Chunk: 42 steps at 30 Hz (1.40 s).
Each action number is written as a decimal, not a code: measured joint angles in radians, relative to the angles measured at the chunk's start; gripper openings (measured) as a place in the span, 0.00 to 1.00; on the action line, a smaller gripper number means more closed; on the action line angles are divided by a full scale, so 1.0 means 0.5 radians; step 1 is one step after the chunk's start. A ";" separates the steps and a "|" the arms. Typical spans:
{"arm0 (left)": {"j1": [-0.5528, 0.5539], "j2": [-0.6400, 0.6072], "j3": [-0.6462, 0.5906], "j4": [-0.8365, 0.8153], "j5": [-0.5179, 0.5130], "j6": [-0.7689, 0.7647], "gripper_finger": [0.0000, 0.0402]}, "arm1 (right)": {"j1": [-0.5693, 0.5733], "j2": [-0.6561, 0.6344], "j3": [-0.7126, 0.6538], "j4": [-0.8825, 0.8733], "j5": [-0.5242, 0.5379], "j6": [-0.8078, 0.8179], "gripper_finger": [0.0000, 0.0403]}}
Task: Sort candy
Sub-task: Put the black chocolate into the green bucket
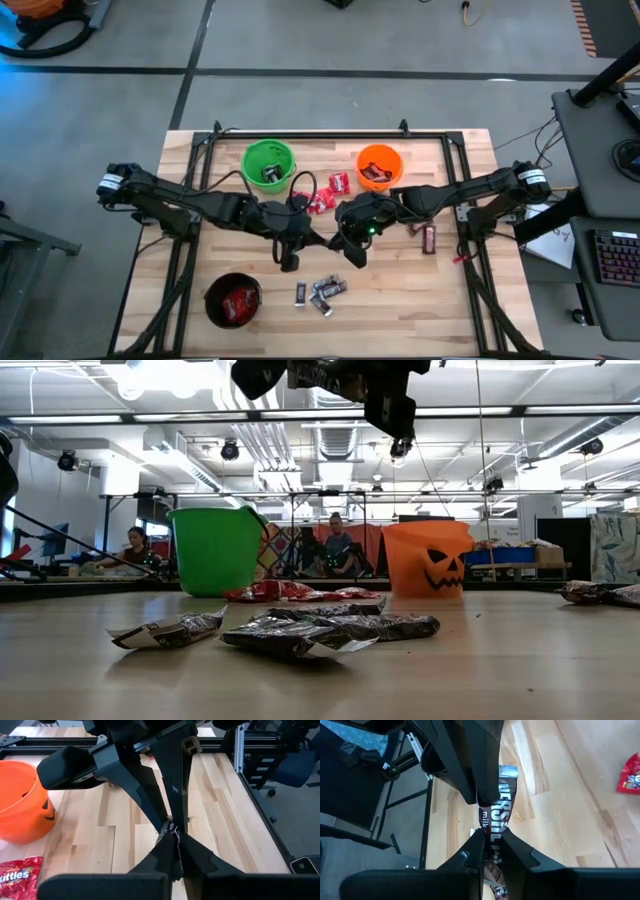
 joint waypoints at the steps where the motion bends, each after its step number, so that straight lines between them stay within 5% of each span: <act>1: 0.001 -0.002 0.000 -0.003 0.000 -0.001 0.01 | 0.000 0.000 0.000 0.000 0.001 0.002 0.10; 8: 0.025 -0.033 0.000 -0.020 0.045 -0.031 0.00 | -0.011 0.000 0.000 0.017 0.014 0.078 0.12; 24: 0.265 -0.238 -0.001 -0.269 0.047 0.021 0.00 | -0.271 -0.050 0.001 0.003 0.017 0.122 0.51; 42: 1.271 -0.590 -0.004 -1.084 0.047 0.498 0.00 | -1.046 -0.067 0.313 -0.183 0.016 -0.097 0.58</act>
